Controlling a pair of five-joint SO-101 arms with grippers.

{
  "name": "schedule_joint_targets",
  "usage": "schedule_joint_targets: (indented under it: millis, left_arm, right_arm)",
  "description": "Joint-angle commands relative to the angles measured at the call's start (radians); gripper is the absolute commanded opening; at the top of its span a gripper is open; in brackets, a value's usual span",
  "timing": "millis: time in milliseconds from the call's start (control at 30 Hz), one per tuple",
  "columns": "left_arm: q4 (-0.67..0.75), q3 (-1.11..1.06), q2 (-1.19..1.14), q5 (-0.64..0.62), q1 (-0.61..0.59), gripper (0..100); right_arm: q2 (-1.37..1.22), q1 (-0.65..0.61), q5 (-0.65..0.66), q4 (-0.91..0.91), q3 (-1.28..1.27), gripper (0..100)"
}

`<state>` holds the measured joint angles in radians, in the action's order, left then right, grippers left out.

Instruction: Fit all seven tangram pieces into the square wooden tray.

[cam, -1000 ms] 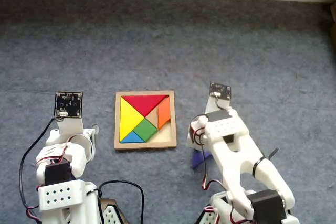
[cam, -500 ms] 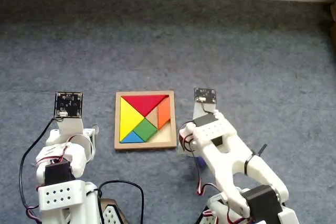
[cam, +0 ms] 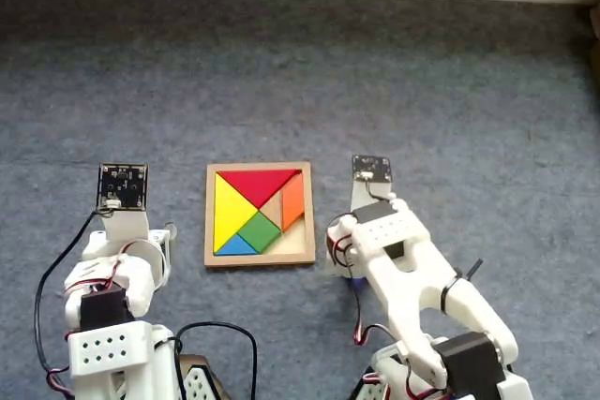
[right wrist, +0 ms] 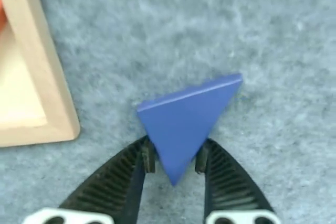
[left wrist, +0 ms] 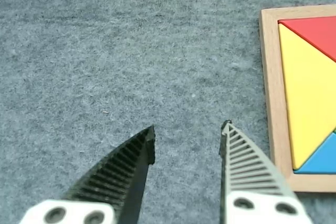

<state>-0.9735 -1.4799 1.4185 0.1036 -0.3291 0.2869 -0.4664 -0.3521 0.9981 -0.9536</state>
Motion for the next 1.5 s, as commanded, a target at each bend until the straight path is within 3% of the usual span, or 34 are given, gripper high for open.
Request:
schedule_joint_targets:
  millis: [0,167,500,1467]
  left_arm:
    - [0.015,0.004,0.012,0.009,-0.012,21]
    - [0.015,0.004,0.012,0.009,-0.012,21]
    - [0.015,0.004,0.012,0.009,-0.012,21]
    - [0.018,-0.008,0.012,0.011,-0.01,21]
  right_arm:
    - [0.012,0.001,-0.032,-0.028,0.081,13.9]
    - [0.01,-0.008,-0.114,-0.033,0.091,28.3]
    - [0.007,-0.03,-0.15,-0.206,0.084,28.5]
    - [0.005,-0.024,-0.157,-0.206,0.013,28.5]
